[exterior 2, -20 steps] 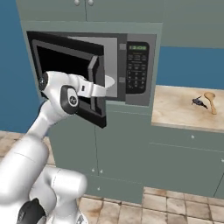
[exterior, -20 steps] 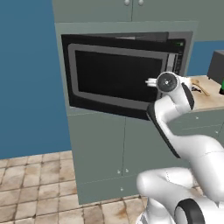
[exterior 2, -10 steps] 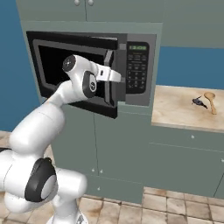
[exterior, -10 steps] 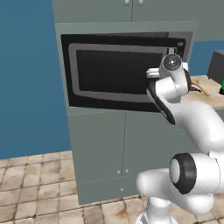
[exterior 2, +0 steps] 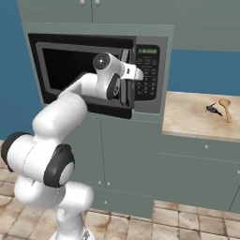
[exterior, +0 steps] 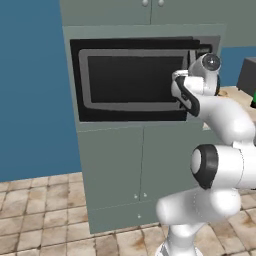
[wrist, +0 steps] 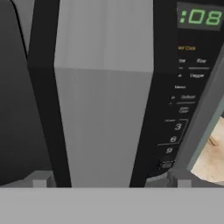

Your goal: Close the microwave door.

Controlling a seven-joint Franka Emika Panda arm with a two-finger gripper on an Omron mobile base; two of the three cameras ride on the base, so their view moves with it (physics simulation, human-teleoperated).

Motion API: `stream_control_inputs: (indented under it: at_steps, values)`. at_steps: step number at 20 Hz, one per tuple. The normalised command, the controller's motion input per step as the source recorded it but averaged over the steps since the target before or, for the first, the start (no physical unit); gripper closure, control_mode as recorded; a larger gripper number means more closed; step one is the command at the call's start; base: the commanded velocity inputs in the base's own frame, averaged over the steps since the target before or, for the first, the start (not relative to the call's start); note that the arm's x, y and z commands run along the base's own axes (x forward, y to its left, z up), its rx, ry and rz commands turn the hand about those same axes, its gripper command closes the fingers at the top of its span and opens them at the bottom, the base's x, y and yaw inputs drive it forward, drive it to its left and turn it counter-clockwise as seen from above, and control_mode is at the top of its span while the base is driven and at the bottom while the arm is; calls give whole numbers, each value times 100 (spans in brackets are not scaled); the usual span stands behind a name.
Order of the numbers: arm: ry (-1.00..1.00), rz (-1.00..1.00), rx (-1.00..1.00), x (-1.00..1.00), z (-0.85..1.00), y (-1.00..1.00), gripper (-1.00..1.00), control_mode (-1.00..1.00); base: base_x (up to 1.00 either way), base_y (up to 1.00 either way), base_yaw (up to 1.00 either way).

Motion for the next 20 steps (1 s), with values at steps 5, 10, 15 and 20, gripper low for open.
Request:
stream_control_inputs:
  at_steps: [5,10,15,20]
  values:
    - [4,8,0,58,13,-9,-100,-100,0,0,0]
    - [3,3,0,44,15,-18,-100,-100,0,0,0]
    - [2,0,0,39,1,-13,-100,-100,0,0,0]
    - [0,0,0,27,0,-2,-100,-100,0,0,0]
